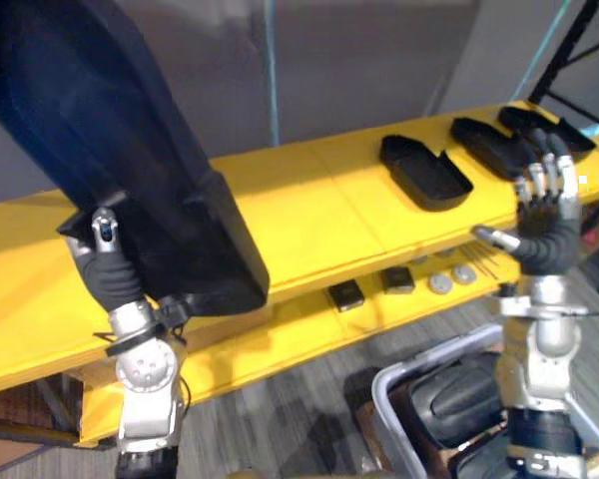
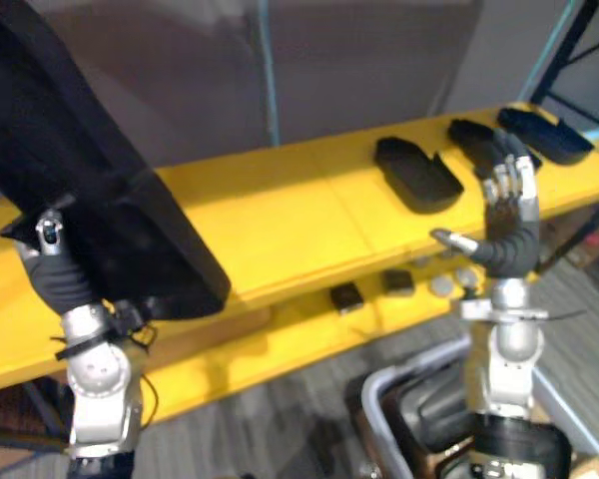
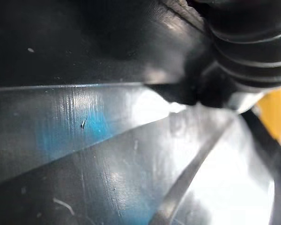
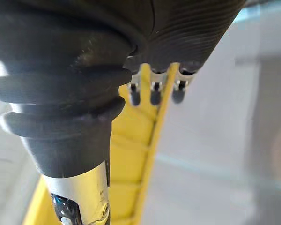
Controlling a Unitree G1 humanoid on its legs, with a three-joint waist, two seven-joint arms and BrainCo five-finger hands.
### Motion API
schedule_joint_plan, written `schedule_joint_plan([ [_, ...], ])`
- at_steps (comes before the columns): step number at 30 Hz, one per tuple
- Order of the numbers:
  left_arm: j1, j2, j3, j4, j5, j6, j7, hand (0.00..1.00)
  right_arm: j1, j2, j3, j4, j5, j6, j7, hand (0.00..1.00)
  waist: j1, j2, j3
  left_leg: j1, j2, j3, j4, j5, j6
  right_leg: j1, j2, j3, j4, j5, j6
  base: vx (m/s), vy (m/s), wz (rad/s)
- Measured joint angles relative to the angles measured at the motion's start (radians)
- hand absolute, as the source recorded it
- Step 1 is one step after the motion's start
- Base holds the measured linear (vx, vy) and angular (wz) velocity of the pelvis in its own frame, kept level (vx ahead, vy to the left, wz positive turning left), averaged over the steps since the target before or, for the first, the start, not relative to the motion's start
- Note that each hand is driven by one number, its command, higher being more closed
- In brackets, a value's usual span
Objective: Walk over and take plastic housings, then place them on the shelf
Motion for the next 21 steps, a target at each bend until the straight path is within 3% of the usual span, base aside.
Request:
schedule_joint_plan([
  [1,0.012,0.000,0.011,-0.005,0.000,0.001,-0.004,1.00,-0.005,0.011,0.017,0.001,-0.003,0.000,-0.002,0.00,0.001,0.001,0.000,0.000,-0.003,-0.015,-0.010,0.009,0.000,0.006,0.000,-0.015,0.000,-0.001,0.000,-0.04,-0.027,0.69],
  [7,0.151,-0.001,0.180,-0.071,-0.021,0.000,-0.091,1.00,-0.051,0.048,0.149,0.030,-0.119,0.005,-0.052,0.00,0.080,0.001,-0.001,0.007,-0.034,-0.098,-0.081,0.070,0.010,0.037,-0.019,-0.052,0.005,-0.028,0.003,-0.06,0.007,0.46],
  [10,0.180,0.001,0.207,-0.084,-0.024,0.000,-0.150,1.00,-0.048,0.055,0.170,0.050,-0.149,0.030,-0.090,0.00,0.082,0.002,-0.001,0.004,-0.040,-0.083,-0.086,0.071,0.011,0.039,-0.027,-0.041,0.003,-0.031,0.008,-0.10,0.027,0.07],
  [12,0.176,0.004,0.202,-0.084,-0.025,0.005,-0.186,1.00,-0.029,0.055,0.170,0.045,-0.162,0.044,-0.110,0.00,0.071,0.002,-0.002,0.007,-0.034,-0.029,-0.086,0.065,0.012,0.027,-0.027,-0.014,-0.001,-0.029,0.012,-0.10,0.036,-0.33],
  [15,0.153,0.051,0.145,-0.050,-0.051,0.066,-0.241,1.00,0.048,0.055,0.147,0.021,-0.187,0.054,-0.139,0.00,0.040,0.006,-0.005,0.008,-0.027,0.039,-0.086,0.065,0.012,-0.014,-0.021,0.055,-0.008,-0.016,0.025,-0.06,0.034,-0.59],
  [19,0.021,0.112,0.092,0.162,-0.062,0.192,-0.246,1.00,0.161,0.055,0.088,-0.085,-0.187,0.084,-0.139,0.00,-0.022,0.031,-0.021,0.007,-0.014,0.132,-0.081,0.071,0.012,-0.071,0.004,0.151,-0.046,0.036,0.023,0.00,0.026,-0.74],
  [21,-0.087,0.132,0.095,0.335,-0.121,0.291,-0.224,1.00,0.227,0.053,0.052,-0.146,-0.190,0.106,-0.135,0.00,-0.076,0.039,-0.026,0.011,-0.003,0.190,-0.081,0.069,0.009,-0.099,0.023,0.209,-0.070,0.062,0.018,0.03,0.009,-0.76],
])
